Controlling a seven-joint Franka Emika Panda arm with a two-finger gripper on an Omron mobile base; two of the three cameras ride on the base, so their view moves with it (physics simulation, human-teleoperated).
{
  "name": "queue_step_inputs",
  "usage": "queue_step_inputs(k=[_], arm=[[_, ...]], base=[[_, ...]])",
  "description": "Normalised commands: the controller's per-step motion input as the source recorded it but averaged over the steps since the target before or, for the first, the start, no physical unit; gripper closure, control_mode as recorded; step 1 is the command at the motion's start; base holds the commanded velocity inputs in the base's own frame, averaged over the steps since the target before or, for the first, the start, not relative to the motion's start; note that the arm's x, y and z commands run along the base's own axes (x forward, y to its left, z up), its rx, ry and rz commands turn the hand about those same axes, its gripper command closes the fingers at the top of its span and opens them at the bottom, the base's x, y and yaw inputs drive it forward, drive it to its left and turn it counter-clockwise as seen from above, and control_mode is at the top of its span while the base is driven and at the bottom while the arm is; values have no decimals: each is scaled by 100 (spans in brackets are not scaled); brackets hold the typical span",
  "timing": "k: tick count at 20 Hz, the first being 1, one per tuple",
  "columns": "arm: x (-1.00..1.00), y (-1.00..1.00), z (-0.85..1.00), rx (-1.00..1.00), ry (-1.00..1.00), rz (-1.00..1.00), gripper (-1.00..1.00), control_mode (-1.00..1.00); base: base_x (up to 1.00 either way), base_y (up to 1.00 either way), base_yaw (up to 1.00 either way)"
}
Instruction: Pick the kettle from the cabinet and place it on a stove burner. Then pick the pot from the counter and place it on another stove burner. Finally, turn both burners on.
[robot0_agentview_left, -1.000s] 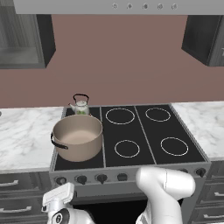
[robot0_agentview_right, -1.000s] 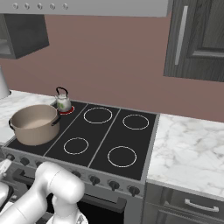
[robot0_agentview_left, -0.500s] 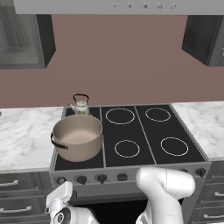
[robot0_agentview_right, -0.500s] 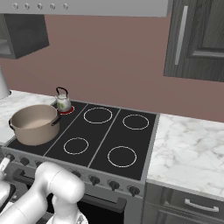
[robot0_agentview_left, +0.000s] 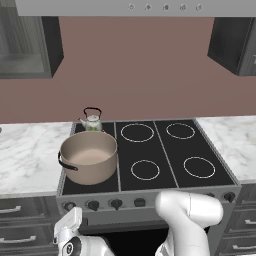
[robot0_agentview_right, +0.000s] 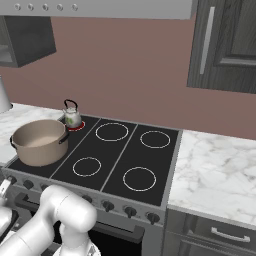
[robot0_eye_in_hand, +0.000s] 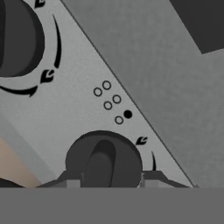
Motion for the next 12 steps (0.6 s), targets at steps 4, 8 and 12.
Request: queue_step_inputs(k=[4, 8, 12], arm=[[0, 0, 0, 0, 0, 0, 100, -100], [0, 1, 0, 0, 0, 0, -100, -100], [-4, 7, 0, 0, 0, 0, -100, -100]], base=[[0, 0, 0], [0, 0, 0], [0, 0, 0]])
